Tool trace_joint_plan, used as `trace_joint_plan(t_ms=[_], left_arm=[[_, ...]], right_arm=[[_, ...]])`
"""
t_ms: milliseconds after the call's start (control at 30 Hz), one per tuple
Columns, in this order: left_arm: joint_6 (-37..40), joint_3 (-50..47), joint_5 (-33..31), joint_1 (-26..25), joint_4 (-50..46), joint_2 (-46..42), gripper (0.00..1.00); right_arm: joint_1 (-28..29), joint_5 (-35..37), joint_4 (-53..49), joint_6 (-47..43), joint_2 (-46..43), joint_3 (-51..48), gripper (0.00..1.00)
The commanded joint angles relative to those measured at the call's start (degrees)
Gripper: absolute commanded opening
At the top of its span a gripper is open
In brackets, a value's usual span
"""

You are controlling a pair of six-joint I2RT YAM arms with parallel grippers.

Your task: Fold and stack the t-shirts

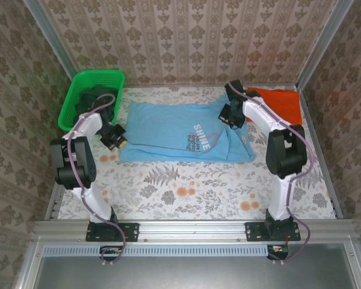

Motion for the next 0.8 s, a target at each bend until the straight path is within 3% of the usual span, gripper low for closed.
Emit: trace_joint_plan(t_ms=[0,100,200,267,367,467,600,767], left_arm=[[-1.44,1.75,-0.45,0.38,-0.60,0.91,0.08],[-1.44,2.05,-0.59,0.31,0.16,2.05,0.12],[-1.15,3.00,-1.13,0.39,-0.03,3.05,0.15],[-0.90,3.81,-2.00,0.35,-0.47,3.16,0.19],[-0.39,4.46,-2.76,0.29,-0.82,1.42,0.34],[0.82,4.63,-4.27,-0.25,-1.15,-2.00,0.48],[4.36,3.73,-7.16,-4.04,-1.72,-7.94,0.49],[8.40,-0.67,-2.68,-11.19,1.68,-10.37,0.37]], right_arm=[[-0.59,0.35,-5.44,-3.39,5.07,6.92,0.00],[-0.77,0.41,-7.91,-4.23,9.44,12.45,0.00],[-0.99,0.05,-9.76,-4.79,12.26,16.26,0.07],[-1.30,-0.39,-10.96,-5.14,13.67,18.32,0.22],[-1.88,1.32,-14.19,-6.49,13.95,20.55,0.49],[-3.59,0.26,-12.74,-7.10,9.27,15.96,0.60],[-6.29,-4.71,-6.68,-7.11,-1.60,2.24,0.61],[-8.31,-15.56,6.46,-3.72,-15.15,-20.97,0.41]])
